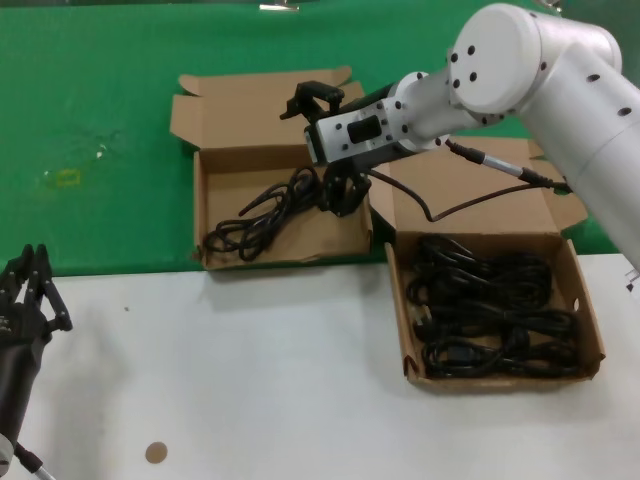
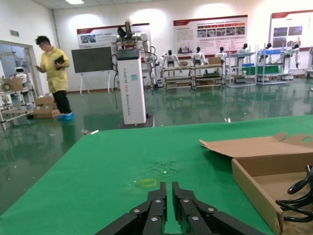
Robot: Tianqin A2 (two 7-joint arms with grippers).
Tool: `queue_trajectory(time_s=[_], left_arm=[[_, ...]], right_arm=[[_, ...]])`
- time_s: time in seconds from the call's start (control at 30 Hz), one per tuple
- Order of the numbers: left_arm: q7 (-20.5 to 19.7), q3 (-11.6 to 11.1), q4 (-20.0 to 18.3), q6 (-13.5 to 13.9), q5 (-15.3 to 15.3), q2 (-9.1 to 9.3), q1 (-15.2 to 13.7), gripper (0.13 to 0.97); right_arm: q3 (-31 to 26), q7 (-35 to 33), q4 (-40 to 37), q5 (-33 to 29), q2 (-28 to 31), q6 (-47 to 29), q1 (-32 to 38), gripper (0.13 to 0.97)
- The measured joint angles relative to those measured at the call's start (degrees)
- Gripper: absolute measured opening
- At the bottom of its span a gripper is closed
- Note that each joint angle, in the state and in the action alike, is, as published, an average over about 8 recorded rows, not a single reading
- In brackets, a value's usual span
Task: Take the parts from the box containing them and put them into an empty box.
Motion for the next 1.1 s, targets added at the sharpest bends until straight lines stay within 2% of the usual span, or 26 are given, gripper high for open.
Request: queue_trajectory(time_s=[0.2, 0.43, 0.73, 1.0, 1.1], left_arm=[[0.0, 0.0, 0.0, 0.0, 0.0, 0.00, 0.0, 0.203], [0.0, 0.0, -0.1, 0.0, 0.0, 0.00, 0.0, 0.231], [0.0, 0.0, -0.1, 0.0, 0.0, -0.01, 0.0, 0.380], [0.0, 0.0, -0.2, 0.0, 0.0, -0.01, 0.0, 0.597], [0.0, 0.0, -0.2, 0.0, 0.0, -0.01, 0.0, 0.646]], right_arm=[[1.6, 0.6, 2.0, 1.6, 0.3, 2.1, -2.9, 0.857], [4.8, 1.9, 6.1, 4.9, 0.8, 6.4, -8.8, 0.924], [9.4, 3.8, 11.9, 9.6, 1.5, 12.7, -17.4, 0.953], [13.5, 5.5, 17.2, 13.9, 2.1, 18.2, -25.0, 0.966], [15.0, 6.1, 19.2, 15.5, 2.4, 20.3, -27.9, 0.966]])
